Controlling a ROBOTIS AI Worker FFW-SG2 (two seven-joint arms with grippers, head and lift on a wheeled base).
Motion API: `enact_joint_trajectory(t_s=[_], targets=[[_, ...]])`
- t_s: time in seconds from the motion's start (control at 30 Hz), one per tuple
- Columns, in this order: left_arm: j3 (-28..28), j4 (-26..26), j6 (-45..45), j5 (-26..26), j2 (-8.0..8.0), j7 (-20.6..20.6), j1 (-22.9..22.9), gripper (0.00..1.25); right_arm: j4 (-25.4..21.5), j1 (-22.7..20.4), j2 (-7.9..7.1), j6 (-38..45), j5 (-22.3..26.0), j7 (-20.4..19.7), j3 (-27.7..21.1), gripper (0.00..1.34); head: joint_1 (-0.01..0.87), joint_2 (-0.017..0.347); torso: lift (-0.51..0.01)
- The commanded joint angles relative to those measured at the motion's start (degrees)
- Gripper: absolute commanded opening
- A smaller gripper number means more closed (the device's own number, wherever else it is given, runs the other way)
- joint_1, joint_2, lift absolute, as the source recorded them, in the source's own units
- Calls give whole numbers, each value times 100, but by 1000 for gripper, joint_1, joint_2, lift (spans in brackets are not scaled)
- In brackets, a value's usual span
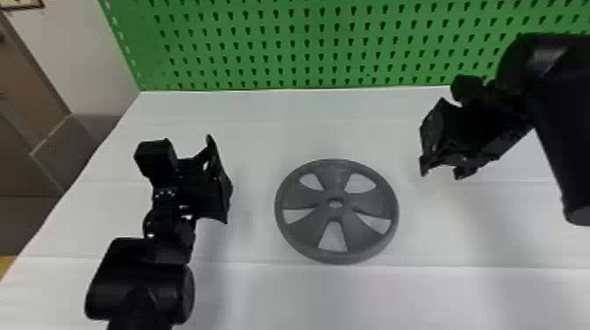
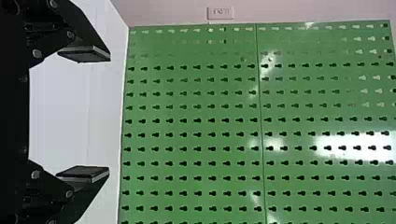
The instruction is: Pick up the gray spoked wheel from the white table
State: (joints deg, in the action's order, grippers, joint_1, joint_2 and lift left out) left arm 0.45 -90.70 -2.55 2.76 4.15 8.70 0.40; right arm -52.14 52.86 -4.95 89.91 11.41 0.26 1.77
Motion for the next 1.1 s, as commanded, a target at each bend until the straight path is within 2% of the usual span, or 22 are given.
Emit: enact_joint_trajectory(t_s=[0.0, 0.17, 0.5, 0.7, 0.87, 1.07], targets=[[-72, 0, 26, -30, 15, 0, -58, 854, 750, 251, -111, 17, 362, 0, 87, 819, 779, 132, -66], [-221, 0, 176, -83, 33, 9, -190, 854, 917, 278, -331, -53, 573, 0, 306, 819, 779, 133, -66], [-274, 9, 193, -74, 68, 18, -198, 848, 1171, 506, -322, -158, 828, 0, 1194, 819, 779, 135, -66], [-283, 18, 202, -74, 77, 18, -198, 848, 1330, 594, -357, -562, 1285, 0, 2055, 819, 779, 135, -66], [-291, 18, 193, -92, 94, 18, -207, 848, 1725, 779, -357, -677, 1715, 0, 2556, 827, 779, 135, -66], [-318, 26, 193, -109, 112, 18, -216, 835, 2165, 867, -357, -756, 2032, 0, 2451, 913, 779, 135, -66]])
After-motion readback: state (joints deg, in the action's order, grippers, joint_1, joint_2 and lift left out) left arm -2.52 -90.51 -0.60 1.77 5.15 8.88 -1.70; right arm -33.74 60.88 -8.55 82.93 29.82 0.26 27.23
